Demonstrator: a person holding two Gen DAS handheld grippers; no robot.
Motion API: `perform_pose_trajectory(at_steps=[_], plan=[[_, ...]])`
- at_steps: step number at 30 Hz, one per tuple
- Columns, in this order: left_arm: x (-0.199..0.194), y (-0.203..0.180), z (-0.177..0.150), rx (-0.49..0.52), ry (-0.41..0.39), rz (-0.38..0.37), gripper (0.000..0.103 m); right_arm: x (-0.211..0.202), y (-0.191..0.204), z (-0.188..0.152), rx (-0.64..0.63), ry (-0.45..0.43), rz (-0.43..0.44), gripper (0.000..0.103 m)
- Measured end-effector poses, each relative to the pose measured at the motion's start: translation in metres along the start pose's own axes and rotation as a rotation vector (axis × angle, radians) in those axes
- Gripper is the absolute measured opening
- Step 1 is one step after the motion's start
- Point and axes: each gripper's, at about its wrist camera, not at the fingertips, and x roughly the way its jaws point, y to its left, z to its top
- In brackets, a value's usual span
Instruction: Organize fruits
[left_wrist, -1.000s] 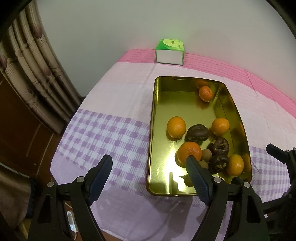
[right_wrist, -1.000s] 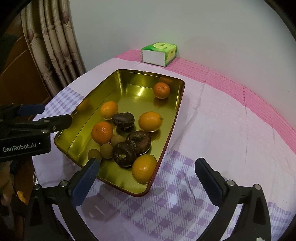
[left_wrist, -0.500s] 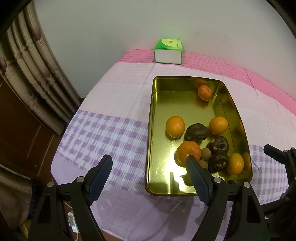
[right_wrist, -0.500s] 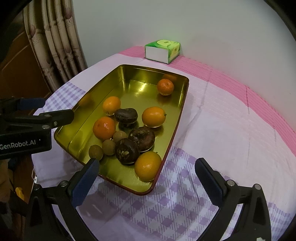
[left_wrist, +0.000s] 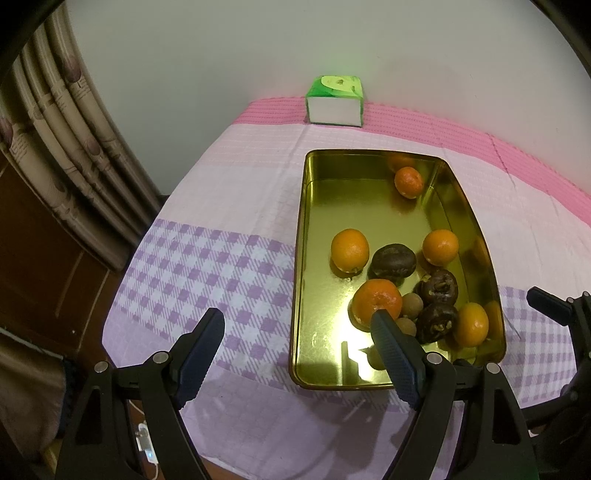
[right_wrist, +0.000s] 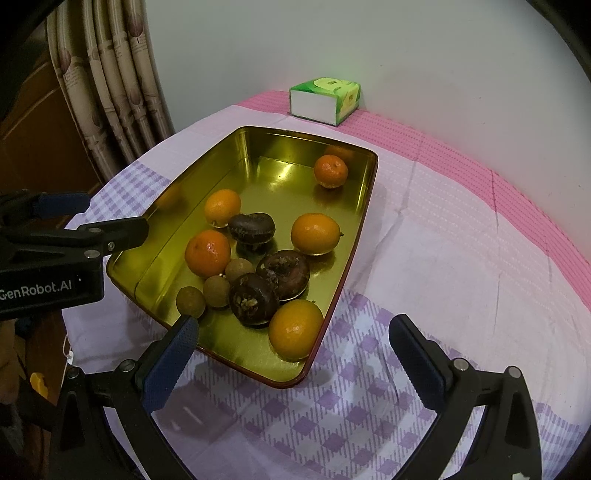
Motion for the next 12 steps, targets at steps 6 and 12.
perform_pose_trajectory(at_steps=[6, 12], plan=[[-0.0005, -0.0011, 0.0004, 0.008, -0.005, -0.003, 0.083, 0.0001, -0.0003, -0.0003, 0.0, 0.0, 0.003, 0.102], [-0.001, -0.0024, 0.0012, 0.011, -0.008, -0.001, 0.086, 0.0015, -0.0006, -0.0015, 0.001, 0.001, 0.005, 0.102]])
